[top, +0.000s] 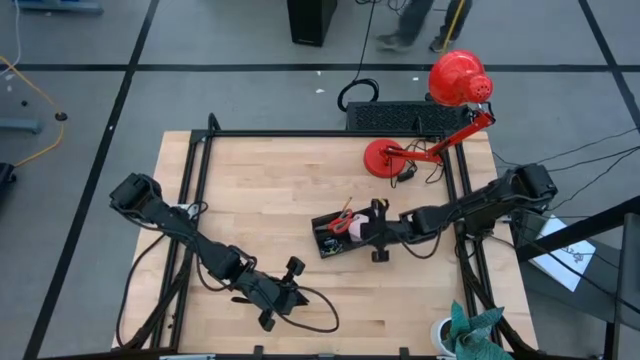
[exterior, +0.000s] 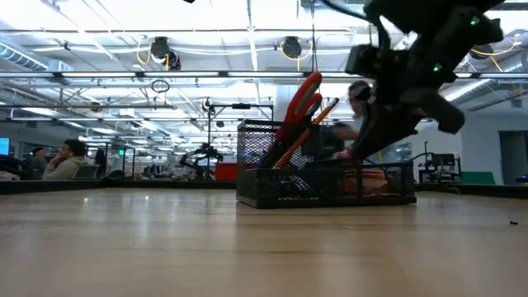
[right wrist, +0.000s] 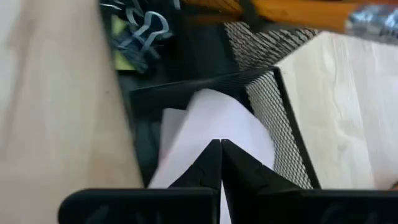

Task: Pick and place office supplies into organizer
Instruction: Put the sticky notes into the desk organizer

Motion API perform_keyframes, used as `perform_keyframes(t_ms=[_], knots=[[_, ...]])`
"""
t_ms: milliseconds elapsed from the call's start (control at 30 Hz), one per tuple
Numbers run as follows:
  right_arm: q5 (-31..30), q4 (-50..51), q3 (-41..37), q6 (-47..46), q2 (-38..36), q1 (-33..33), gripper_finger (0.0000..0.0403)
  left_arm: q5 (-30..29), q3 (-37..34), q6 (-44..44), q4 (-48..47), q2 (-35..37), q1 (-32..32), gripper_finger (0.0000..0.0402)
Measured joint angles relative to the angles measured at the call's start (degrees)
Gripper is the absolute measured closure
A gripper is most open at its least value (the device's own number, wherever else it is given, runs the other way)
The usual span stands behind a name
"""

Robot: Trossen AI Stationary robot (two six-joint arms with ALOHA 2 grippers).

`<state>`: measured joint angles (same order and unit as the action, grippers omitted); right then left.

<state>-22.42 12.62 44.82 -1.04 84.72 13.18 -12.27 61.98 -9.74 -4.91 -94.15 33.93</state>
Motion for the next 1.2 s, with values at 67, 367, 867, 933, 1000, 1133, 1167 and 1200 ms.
perform_keyframes(t_ms=[67, 367, 867, 933, 1000, 1133, 1167, 1200], knots=[[0.04, 0.17, -0.01, 0.05, 0.31, -0.99, 0.0403, 0.0, 0.0, -0.02, 0.0, 0.0, 0.0, 0.0371], [2.81, -1.44, -0.09, 0.08, 4.35, -4.91, 0.0403, 0.24, 0.0, 0.02, -0.07, 0.0, 0.0, 0.0371], [10.21, -1.0, 0.17, -5.63, 8.14, -4.85, 0.0403, 0.28, 0.0, 1.31, -0.51, 0.0, 0.0, 0.0371], [10.93, -0.84, 0.17, -6.2, 8.52, -4.81, 0.0403, 0.28, 0.0, 1.31, -0.51, 0.0, 0.0, 0.0371], [10.92, -0.53, 0.17, -7.19, 8.8, -4.7, 0.0403, 0.28, 0.0, 1.46, -0.48, 0.0, 0.0, 0.0371], [11.76, 1.28, 0.13, -8.18, 8.97, -4.73, 0.0403, 0.28, 0.0, 1.46, -0.48, 0.0, 0.0, 0.0371], [11.9, 2.04, 0.11, -8.57, 9.01, -4.73, 0.0403, 0.28, 0.0, 1.46, -0.48, 0.0, 0.0, 0.0371], [12.2, 2.89, 0.1, -8.79, 9.02, -4.73, 0.0403, 0.28, 0.0, 1.45, -0.48, 0.0, 0.0, 0.0371]])
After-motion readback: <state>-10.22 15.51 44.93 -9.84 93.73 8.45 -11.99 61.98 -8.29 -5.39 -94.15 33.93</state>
